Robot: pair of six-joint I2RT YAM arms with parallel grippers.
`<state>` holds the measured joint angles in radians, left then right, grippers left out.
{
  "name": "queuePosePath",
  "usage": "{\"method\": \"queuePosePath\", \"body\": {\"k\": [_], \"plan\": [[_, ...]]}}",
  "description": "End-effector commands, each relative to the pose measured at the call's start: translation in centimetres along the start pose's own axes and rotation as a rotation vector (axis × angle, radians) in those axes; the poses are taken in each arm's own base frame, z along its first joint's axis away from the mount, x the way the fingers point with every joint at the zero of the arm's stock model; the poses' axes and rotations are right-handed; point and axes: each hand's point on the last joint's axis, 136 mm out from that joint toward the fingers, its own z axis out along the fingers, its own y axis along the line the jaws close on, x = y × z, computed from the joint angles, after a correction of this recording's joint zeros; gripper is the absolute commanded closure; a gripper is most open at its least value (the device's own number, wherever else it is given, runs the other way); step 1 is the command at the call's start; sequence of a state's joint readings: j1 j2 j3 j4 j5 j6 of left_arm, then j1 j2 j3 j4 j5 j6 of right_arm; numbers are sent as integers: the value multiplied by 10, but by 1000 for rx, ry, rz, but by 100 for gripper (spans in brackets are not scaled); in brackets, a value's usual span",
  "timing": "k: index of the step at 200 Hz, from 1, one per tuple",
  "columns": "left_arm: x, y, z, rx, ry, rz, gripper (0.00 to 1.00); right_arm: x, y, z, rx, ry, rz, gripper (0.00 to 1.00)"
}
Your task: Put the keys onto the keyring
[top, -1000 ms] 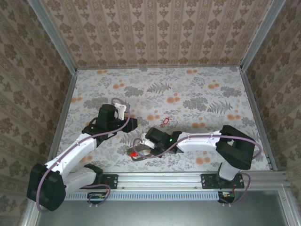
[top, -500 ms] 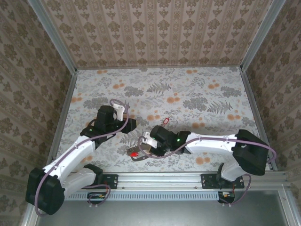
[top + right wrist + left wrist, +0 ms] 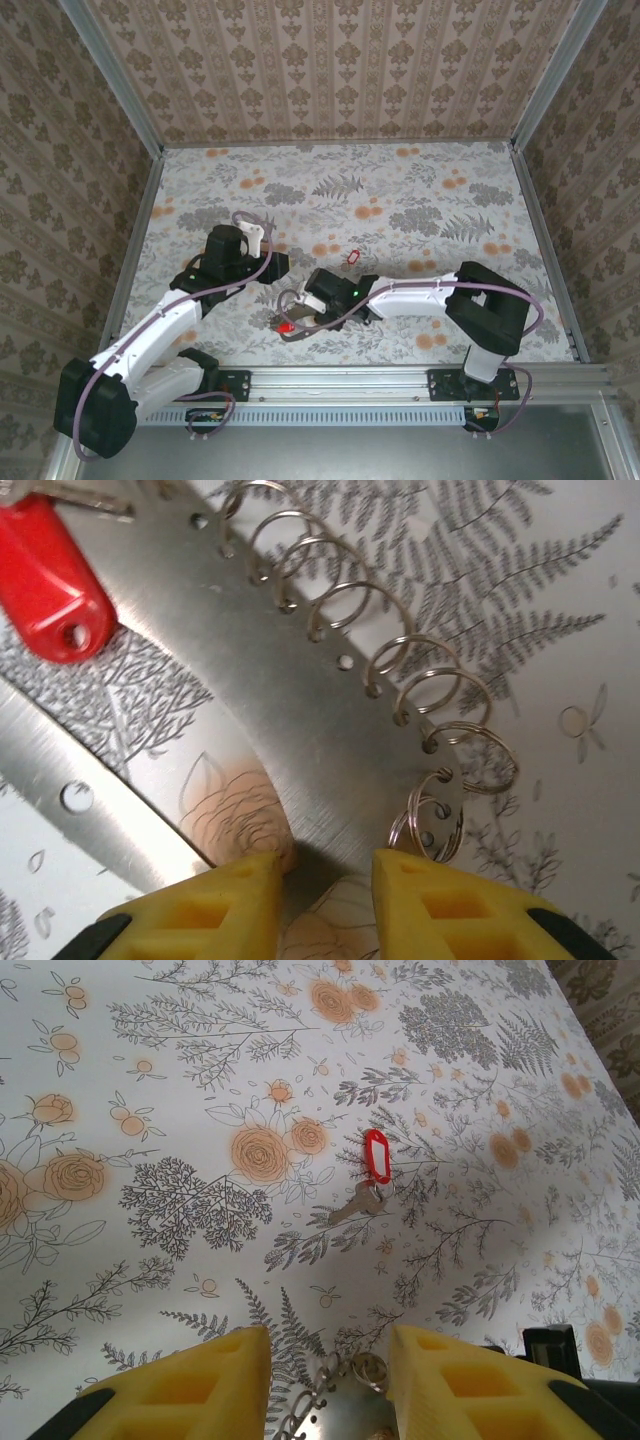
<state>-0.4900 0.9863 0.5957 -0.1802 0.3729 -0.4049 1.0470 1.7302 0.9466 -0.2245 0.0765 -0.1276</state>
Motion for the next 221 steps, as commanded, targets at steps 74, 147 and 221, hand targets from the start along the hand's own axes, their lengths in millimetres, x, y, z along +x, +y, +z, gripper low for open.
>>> {"method": "queuePosePath", "body": {"k": [74, 147, 221], "plan": [[5, 4, 3, -2, 15, -22, 63, -16, -24, 2, 60, 3, 35, 67], [5, 4, 3, -3, 12, -24, 63, -19, -32, 14, 29, 16, 61, 68], [5, 5, 2, -4, 11, -28, 63, -12, -26, 17, -18, 41, 60, 94]]}}
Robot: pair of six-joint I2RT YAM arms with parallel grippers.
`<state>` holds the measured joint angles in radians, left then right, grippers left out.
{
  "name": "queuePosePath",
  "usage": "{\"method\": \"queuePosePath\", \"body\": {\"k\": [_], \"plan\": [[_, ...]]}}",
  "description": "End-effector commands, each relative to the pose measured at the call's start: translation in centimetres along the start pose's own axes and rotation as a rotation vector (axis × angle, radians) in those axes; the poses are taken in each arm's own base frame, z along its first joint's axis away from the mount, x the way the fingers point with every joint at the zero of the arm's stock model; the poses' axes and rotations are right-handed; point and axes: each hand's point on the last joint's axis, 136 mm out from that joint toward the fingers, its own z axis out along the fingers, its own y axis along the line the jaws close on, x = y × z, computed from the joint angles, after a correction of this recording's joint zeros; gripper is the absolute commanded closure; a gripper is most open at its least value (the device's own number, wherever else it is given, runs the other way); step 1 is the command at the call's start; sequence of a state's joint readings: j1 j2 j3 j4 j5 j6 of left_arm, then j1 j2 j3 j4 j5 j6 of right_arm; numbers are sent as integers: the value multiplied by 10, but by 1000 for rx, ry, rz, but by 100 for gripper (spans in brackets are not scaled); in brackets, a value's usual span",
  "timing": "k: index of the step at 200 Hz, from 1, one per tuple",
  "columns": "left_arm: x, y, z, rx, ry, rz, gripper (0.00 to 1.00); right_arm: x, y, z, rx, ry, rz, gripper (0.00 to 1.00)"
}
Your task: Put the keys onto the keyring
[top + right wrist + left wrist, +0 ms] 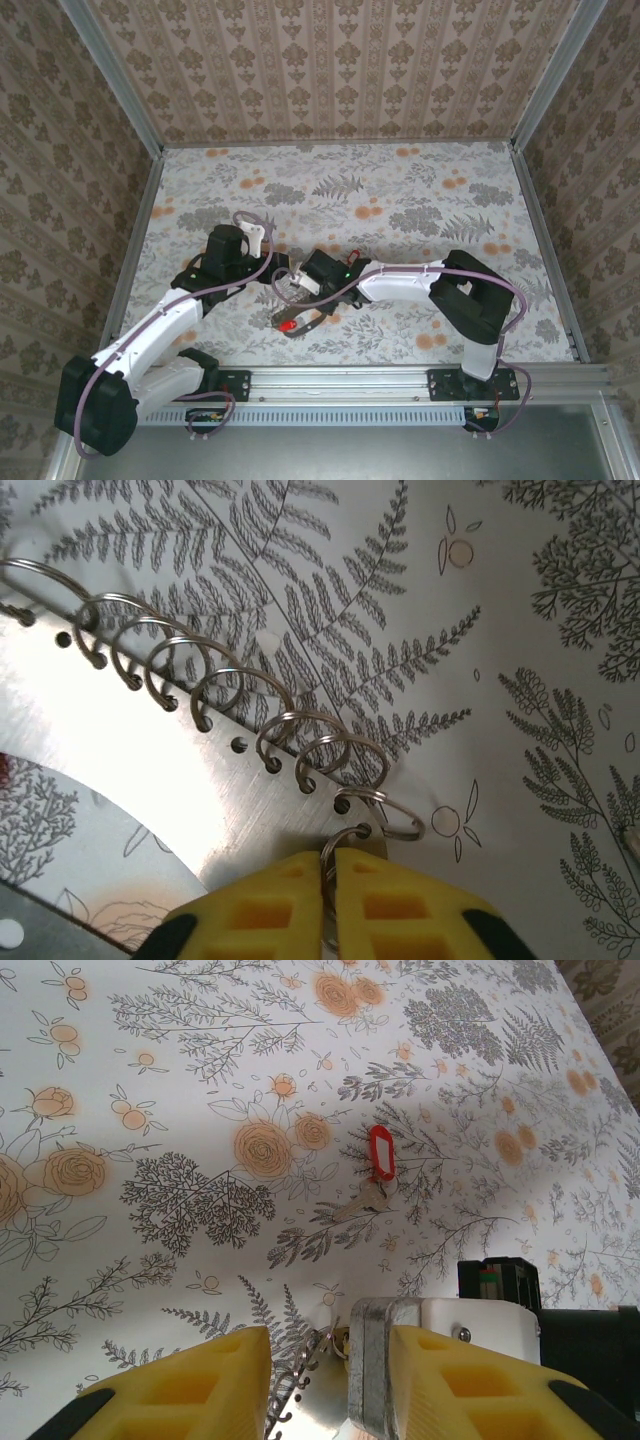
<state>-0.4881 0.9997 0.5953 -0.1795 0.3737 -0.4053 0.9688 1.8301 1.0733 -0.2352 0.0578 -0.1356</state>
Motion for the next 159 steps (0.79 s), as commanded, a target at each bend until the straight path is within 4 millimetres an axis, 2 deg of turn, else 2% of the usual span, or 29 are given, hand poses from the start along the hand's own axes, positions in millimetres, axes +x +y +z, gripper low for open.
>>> {"method": "queuePosePath", "body": {"k": [1, 13, 65, 112, 129, 159], "plan": [[3, 3, 0, 1, 1, -23, 63, 12, 5, 2, -36, 50, -3, 94], [3, 3, 0, 0, 2, -23, 63, 11, 7, -3, -45, 43, 1, 100], [4, 4, 1, -3, 3, -23, 63, -2, 26, -50, -166, -96, 27, 100], [4, 1, -1, 6, 2, -20, 63, -6, 44, -74, -314, -217, 62, 100], [6, 0, -4, 2, -2, -15, 63, -3, 38, -72, -347, -232, 129, 100], [10, 1, -4, -8, 4, -15, 63, 17, 28, -51, -336, -174, 254, 100]]}}
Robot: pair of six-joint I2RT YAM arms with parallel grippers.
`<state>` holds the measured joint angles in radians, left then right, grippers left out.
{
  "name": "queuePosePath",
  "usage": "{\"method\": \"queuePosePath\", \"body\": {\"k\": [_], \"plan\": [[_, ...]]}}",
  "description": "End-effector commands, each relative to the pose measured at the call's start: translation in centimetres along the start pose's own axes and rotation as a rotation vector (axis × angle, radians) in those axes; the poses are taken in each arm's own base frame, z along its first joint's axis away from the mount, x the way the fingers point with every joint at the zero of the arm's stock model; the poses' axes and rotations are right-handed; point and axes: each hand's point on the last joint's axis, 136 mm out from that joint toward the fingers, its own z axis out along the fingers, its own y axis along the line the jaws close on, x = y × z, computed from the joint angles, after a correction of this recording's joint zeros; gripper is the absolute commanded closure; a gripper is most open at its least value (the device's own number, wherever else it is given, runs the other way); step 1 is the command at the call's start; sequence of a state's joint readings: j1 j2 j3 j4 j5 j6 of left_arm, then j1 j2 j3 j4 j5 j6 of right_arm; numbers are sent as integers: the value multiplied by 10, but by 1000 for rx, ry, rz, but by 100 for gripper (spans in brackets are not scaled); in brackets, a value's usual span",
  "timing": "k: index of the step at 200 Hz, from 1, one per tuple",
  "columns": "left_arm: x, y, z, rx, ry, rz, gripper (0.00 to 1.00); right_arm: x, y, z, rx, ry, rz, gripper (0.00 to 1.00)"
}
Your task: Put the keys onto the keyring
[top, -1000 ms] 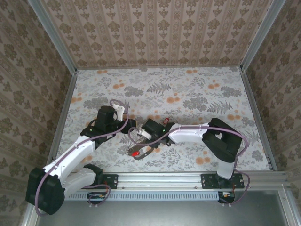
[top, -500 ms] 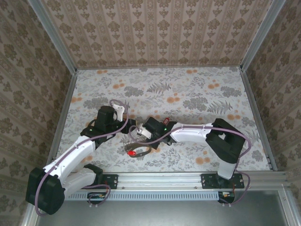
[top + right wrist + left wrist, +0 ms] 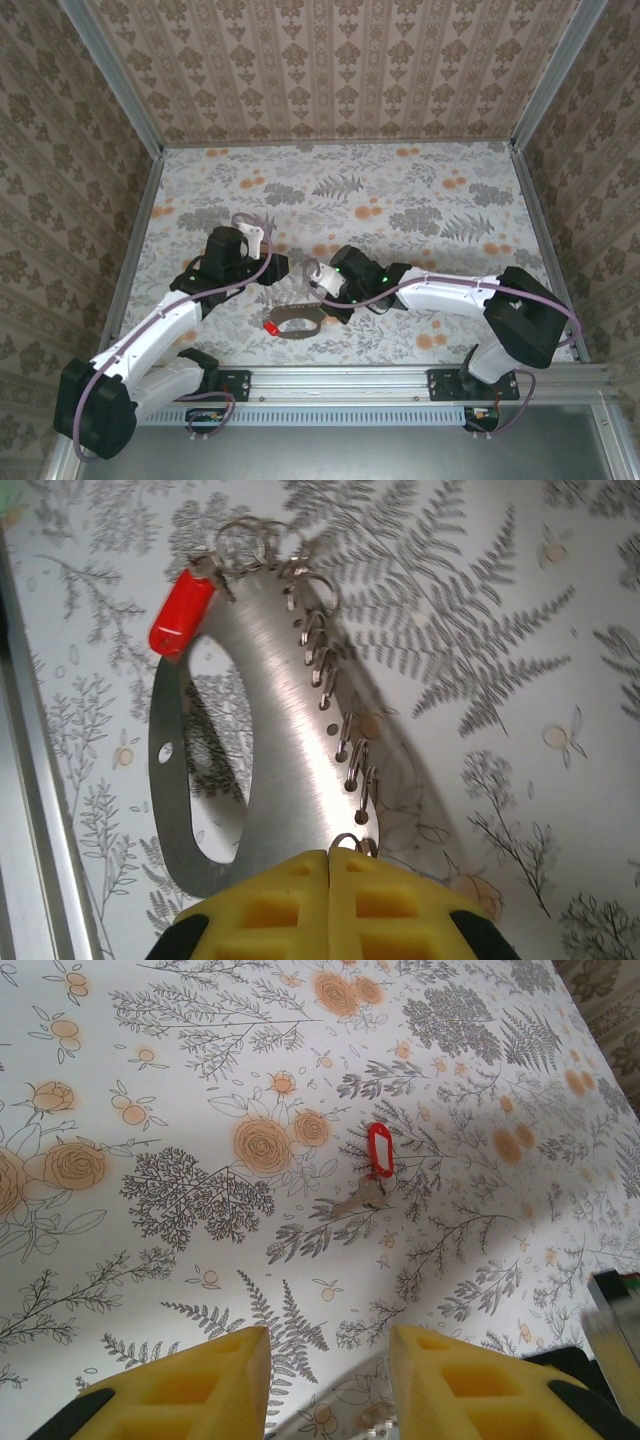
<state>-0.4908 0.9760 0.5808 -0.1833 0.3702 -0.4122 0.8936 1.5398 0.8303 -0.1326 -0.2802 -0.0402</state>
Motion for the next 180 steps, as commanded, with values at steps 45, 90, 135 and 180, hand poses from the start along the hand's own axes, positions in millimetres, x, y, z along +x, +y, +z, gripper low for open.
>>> {"method": "queuePosePath", "body": {"k": [45, 90, 135, 180], "plan": [[4, 0, 1, -4, 12, -9, 63, 35, -12, 30, -55, 95, 279, 100], [6, 1, 2, -10, 17, -10, 63, 34, -15, 29, -35, 91, 288, 96], [5, -1, 3, 0, 13, -11, 63, 34, -30, 12, 83, 77, 265, 79], [7, 0, 5, 0, 16, -17, 63, 34, -27, -14, 147, 20, 195, 58]]}}
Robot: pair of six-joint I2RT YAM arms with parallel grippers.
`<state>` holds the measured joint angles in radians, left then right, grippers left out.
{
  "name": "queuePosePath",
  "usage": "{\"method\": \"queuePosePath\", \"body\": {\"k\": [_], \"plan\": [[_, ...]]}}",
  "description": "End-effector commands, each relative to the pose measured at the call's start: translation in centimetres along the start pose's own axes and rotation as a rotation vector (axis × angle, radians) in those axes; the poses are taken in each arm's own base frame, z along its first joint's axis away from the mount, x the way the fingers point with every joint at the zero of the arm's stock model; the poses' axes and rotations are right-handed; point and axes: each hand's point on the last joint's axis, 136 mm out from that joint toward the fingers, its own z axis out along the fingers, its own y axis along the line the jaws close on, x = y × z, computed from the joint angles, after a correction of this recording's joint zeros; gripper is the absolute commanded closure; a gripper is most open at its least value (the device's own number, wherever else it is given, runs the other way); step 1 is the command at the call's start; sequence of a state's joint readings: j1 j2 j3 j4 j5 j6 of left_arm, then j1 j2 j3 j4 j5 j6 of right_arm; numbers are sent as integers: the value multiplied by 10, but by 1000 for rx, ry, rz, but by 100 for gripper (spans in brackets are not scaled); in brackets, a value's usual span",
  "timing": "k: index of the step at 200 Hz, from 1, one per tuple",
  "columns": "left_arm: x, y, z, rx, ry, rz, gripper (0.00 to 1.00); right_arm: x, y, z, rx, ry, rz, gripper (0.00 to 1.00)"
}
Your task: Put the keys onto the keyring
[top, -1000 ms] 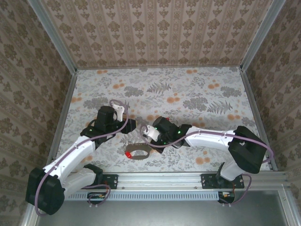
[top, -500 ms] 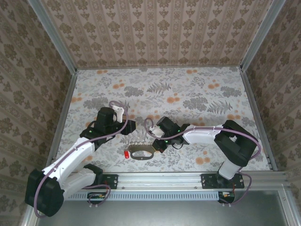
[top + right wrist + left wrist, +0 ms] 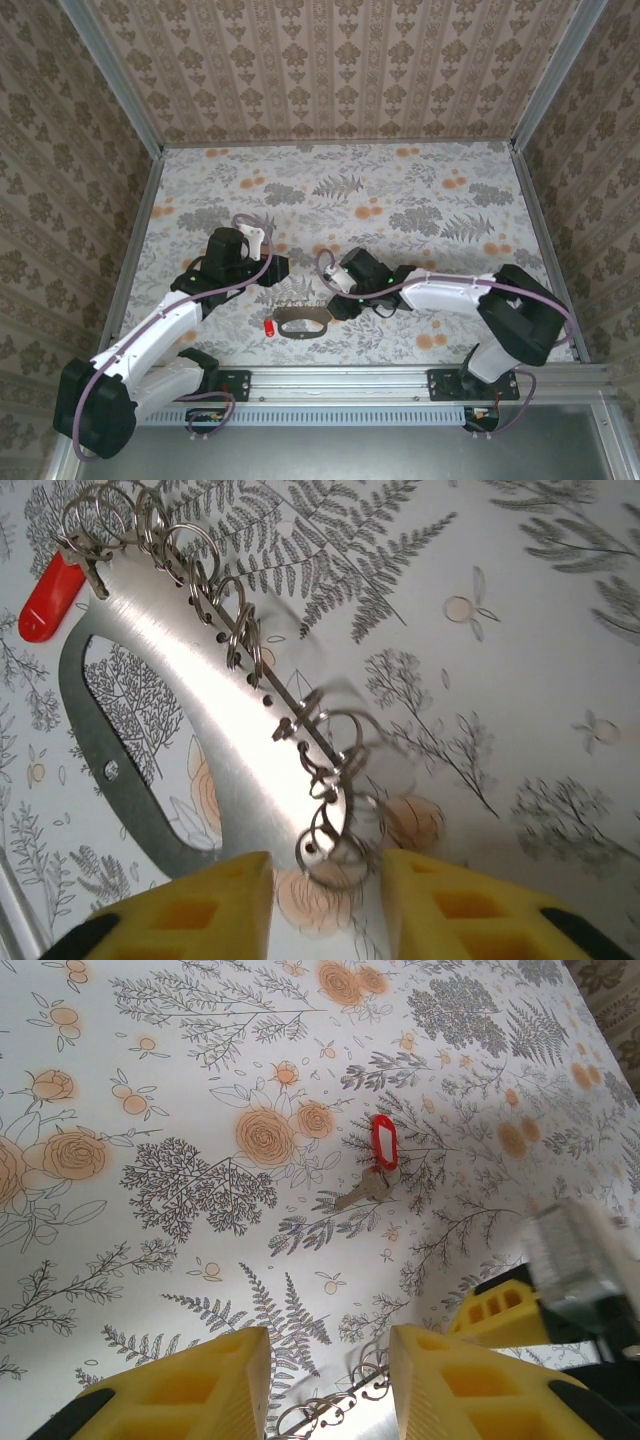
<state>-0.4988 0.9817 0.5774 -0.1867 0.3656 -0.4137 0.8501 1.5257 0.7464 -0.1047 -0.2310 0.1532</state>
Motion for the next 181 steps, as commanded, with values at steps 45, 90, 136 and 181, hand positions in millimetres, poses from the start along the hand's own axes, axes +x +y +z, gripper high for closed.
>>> {"method": "queuePosePath", "body": {"k": [45, 90, 136, 181], "plan": [[2, -3, 6, 14, 5, -16, 63, 15, 4, -11, 77, 33, -167, 56], [3, -2, 5, 11, 4, -17, 63, 18, 5, 0, 84, 74, -222, 50], [2, -2, 5, 11, 2, -20, 63, 13, 5, 11, 83, 80, -247, 51], [2, -1, 5, 6, 0, -20, 63, 10, 6, 17, 70, 91, -266, 57]]}}
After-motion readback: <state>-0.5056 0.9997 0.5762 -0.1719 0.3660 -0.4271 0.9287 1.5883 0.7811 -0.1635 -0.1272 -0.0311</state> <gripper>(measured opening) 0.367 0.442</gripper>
